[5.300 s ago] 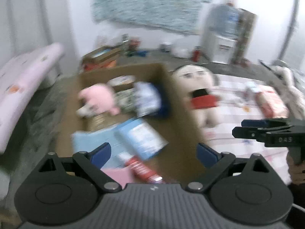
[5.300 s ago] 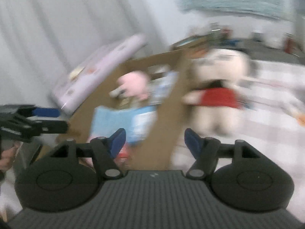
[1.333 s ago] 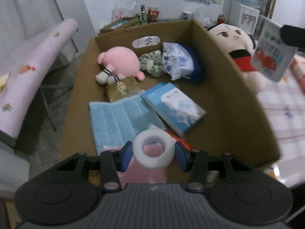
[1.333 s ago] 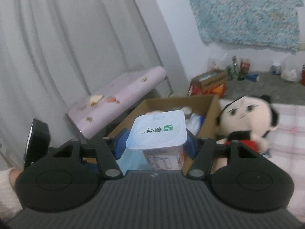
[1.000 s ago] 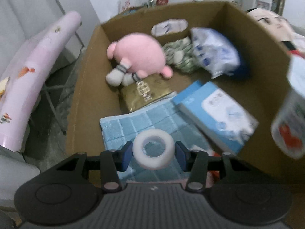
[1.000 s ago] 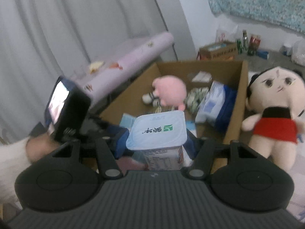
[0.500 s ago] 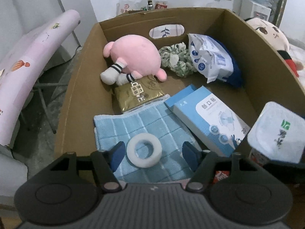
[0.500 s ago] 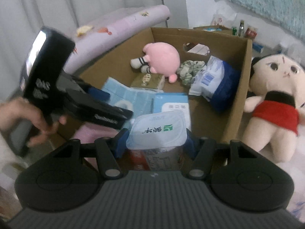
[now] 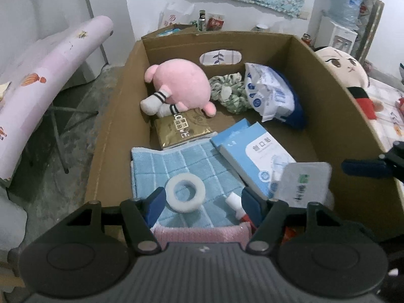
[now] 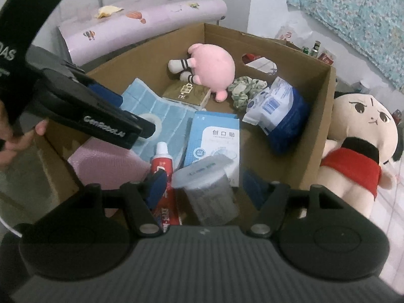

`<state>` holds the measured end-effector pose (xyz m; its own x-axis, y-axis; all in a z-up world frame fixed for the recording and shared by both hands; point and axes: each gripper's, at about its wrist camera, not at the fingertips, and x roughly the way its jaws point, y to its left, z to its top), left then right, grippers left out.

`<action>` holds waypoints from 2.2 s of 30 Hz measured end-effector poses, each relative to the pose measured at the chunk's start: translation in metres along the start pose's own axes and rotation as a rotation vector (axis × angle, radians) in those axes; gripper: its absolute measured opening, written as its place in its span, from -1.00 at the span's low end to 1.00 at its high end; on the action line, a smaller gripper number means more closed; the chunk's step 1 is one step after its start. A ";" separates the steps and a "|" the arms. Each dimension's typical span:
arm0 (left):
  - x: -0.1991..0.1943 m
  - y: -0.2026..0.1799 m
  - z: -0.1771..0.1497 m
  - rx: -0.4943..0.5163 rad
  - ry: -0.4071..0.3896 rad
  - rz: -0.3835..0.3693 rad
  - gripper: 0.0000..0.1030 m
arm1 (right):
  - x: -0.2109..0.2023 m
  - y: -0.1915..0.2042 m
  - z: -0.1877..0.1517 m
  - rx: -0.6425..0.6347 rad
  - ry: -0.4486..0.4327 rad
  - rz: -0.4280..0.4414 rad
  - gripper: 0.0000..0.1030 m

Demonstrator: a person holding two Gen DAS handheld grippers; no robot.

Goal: Organize soft objects
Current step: 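Open the left tool to drop the tape roll while the right tool releases the yogurt cup into the box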

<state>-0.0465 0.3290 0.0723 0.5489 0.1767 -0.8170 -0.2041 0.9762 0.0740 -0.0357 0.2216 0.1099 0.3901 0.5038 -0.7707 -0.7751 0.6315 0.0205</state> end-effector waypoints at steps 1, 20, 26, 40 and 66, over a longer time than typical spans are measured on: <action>-0.004 -0.001 -0.001 0.001 -0.004 -0.002 0.31 | -0.003 -0.002 -0.001 0.006 0.000 0.016 0.28; 0.023 -0.055 0.011 0.063 0.096 -0.189 -0.94 | -0.038 0.000 -0.026 -0.042 -0.016 0.058 -0.28; 0.008 -0.075 0.005 0.136 0.087 -0.334 -0.89 | -0.062 -0.014 -0.034 0.011 -0.054 0.097 -0.21; -0.033 -0.080 0.006 0.080 -0.026 -0.173 0.21 | -0.124 -0.040 -0.057 0.154 -0.194 0.055 0.10; -0.074 -0.062 -0.097 -0.086 -0.231 0.036 0.49 | -0.057 -0.028 -0.084 0.359 -0.143 0.042 0.13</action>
<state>-0.1533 0.2429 0.0728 0.7086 0.2449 -0.6618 -0.2898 0.9561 0.0434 -0.0783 0.1258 0.0998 0.4468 0.5946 -0.6685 -0.5786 0.7619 0.2910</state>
